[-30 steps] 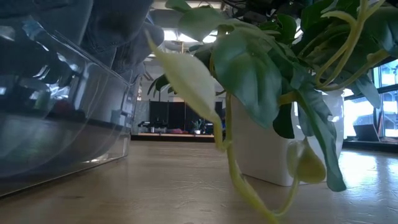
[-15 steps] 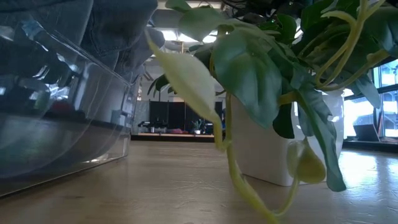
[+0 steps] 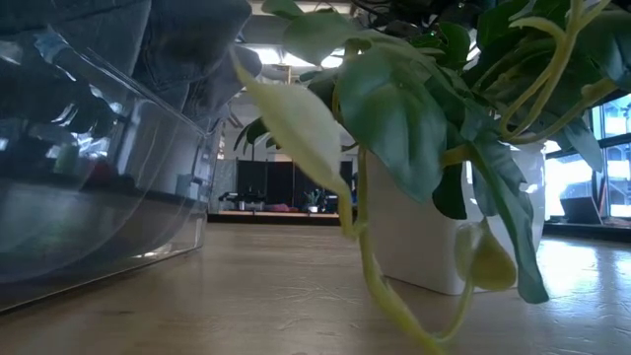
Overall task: Pick & Place hat
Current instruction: Put the gray cap into the right transparent bin
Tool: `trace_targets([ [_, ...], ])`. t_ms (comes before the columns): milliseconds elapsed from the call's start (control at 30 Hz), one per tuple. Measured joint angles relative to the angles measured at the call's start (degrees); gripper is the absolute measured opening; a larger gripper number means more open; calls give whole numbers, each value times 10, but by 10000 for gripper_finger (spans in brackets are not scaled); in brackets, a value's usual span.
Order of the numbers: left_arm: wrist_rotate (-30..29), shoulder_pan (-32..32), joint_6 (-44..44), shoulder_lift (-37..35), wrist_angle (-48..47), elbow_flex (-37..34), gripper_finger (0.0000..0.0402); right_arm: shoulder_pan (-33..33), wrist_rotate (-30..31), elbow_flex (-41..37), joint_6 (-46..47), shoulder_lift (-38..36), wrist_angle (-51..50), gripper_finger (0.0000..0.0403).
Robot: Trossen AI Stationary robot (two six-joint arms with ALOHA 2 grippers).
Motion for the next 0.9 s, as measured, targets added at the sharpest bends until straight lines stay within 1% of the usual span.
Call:
trace_targets([
  [67,11,6,8,7,0,0,61,0,0,0,0,0,0,172],
  [333,21,22,12,6,-3,-1,61,0,0,0,0,0,0,172],
  [400,43,25,1,6,2,-10,61,0,0,0,0,0,0,172],
  [500,102,36,-25,6,22,-39,61,0,0,0,0,0,0,172],
  [600,144,47,-14,6,68,-67,61,0,0,0,0,0,0,172],
  [733,147,53,14,5,81,-71,61,0,0,0,0,0,0,172],
  [900,133,52,8,0,74,-71,71,0,0,0,0,0,-1,172],
])
